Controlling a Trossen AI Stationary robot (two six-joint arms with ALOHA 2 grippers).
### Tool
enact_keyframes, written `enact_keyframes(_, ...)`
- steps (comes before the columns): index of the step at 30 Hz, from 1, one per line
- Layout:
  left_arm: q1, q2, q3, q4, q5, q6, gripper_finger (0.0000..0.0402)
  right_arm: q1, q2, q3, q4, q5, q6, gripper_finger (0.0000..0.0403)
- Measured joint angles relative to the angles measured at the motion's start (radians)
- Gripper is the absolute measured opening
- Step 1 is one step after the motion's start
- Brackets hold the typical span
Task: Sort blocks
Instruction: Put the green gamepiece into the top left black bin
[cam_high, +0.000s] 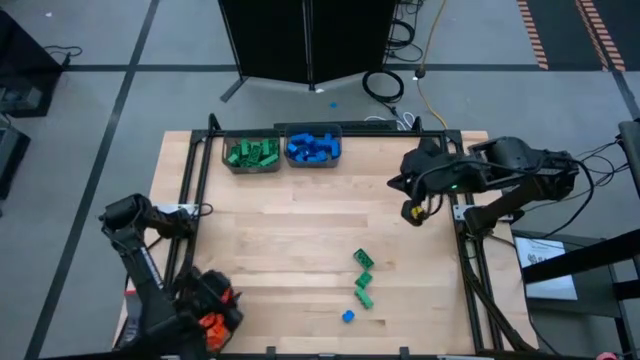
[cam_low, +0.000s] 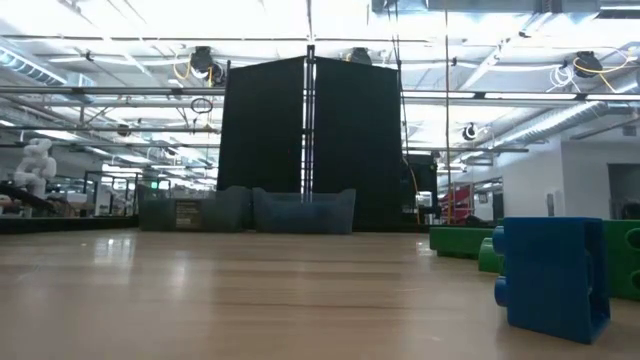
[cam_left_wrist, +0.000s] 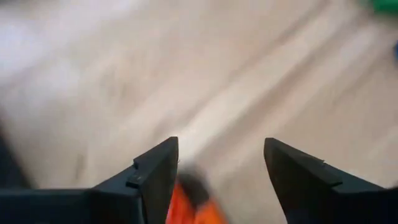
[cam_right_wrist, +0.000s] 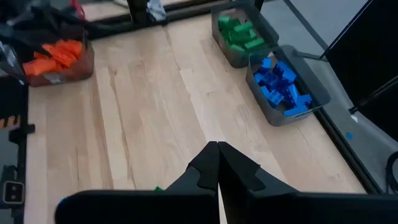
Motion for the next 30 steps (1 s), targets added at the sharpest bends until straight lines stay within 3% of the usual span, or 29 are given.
enact_keyframes(3, 0.071, 0.0, -0.006, -0.007, -0.175, 0.074, 0.0241, 0.0, 0.027, 0.0, -0.021, -0.003, 0.0, 0.0)
enact_keyframes(6, 0.176, 0.0, -0.006, -0.002, -0.31, 0.252, 0.0242, 0.0, 0.046, 0.0, -0.032, -0.006, 0.0, 0.0)
enact_keyframes(8, 0.258, -0.001, -0.006, 0.028, -0.352, 0.423, 0.0242, 0.0, 0.058, 0.0, -0.036, -0.04, 0.0, 0.0)
enact_keyframes(11, 0.396, -0.01, -0.006, 0.182, -0.336, 0.765, 0.0242, 0.0, 0.069, 0.0, -0.034, -0.123, -0.004, 0.0)
enact_keyframes(13, 0.496, -0.013, -0.006, 0.38, -0.263, 1.094, 0.0242, 0.003, 0.07, 0.0, -0.036, -0.152, 0.002, 0.0)
enact_keyframes(16, 0.63, -0.008, -0.006, 0.755, -0.045, 1.616, 0.0242, 0.017, 0.07, 0.0, -0.037, -0.166, 0.029, 0.0)
enact_keyframes(19, 0.742, 0.014, -0.006, 1.037, 0.149, 1.955, 0.0242, 0.039, 0.067, 0.0, -0.038, -0.165, 0.051, 0.0)
enact_keyframes(22, 0.85, 0.045, -0.006, 1.166, 0.311, 2.148, 0.0242, 0.061, 0.061, 0.0, -0.044, -0.168, 0.071, 0.0)
enact_keyframes(26, 0.966, 0.108, -0.006, 1.165, 0.557, 2.308, 0.0242, 0.094, 0.06, 0.0, -0.065, -0.184, 0.114, 0.0)
enact_keyframes(30, 1.031, 0.18, -0.007, 1.196, 0.698, 2.465, 0.0242, 0.12, 0.06, 0.0, -0.089, -0.187, 0.161, 0.0)
